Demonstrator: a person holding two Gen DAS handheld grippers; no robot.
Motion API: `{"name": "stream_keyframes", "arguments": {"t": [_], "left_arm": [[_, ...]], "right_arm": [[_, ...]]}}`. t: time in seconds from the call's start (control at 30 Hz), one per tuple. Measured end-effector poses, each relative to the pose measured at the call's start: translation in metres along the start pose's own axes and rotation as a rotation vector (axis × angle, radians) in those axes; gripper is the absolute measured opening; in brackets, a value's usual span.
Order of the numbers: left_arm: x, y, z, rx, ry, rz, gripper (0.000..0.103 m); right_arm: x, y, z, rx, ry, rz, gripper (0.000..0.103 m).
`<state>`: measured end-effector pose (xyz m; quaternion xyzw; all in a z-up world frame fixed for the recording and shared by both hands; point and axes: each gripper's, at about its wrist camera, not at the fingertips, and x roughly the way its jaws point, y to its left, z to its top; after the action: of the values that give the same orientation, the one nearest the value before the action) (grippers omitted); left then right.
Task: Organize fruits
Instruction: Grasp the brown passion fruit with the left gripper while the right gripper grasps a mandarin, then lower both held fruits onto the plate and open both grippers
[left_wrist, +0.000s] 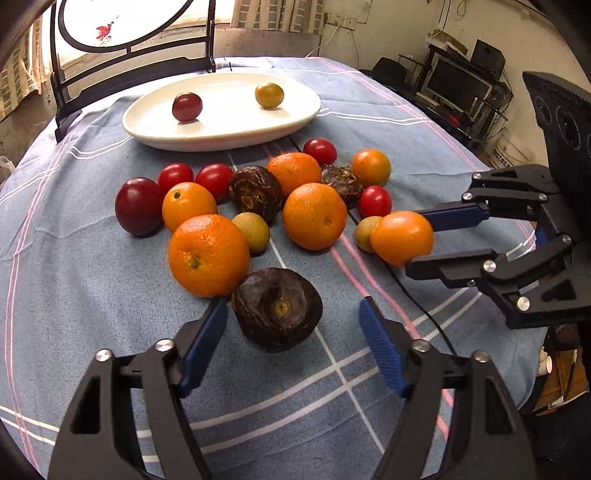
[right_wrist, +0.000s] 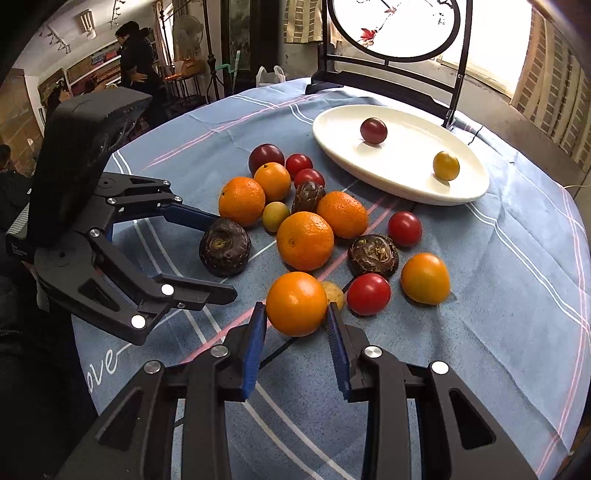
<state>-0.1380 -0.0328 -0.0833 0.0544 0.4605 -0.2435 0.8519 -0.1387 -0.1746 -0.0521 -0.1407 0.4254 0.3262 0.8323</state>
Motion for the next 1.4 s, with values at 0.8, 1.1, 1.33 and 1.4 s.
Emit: {"name": "stream_keyframes", "arguments": {"t": [0.8, 1.1, 1.33, 1.4], "left_arm": [[-0.073, 0.033, 0.108, 0.054, -0.334, 0.216, 0.045], [-0.035, 0.058, 0.164, -0.046, -0.344, 0.295, 0.045], [-0.004, 0.072, 0.17, -0.068, -0.303, 0.326, 0.045], [0.004, 0.076, 0.171, -0.067, -0.286, 0.326, 0.045]], "right_arm": [[-0.061, -0.033, 0.064, 0.097, -0.279, -0.044, 0.033], [-0.049, -0.075, 0.114, 0.202, -0.387, -0.04, 0.033], [-0.013, -0.092, 0.132, 0.26, -0.356, -0.016, 0.033], [-0.001, -0.095, 0.134, 0.266, -0.332, -0.017, 0.033]]}}
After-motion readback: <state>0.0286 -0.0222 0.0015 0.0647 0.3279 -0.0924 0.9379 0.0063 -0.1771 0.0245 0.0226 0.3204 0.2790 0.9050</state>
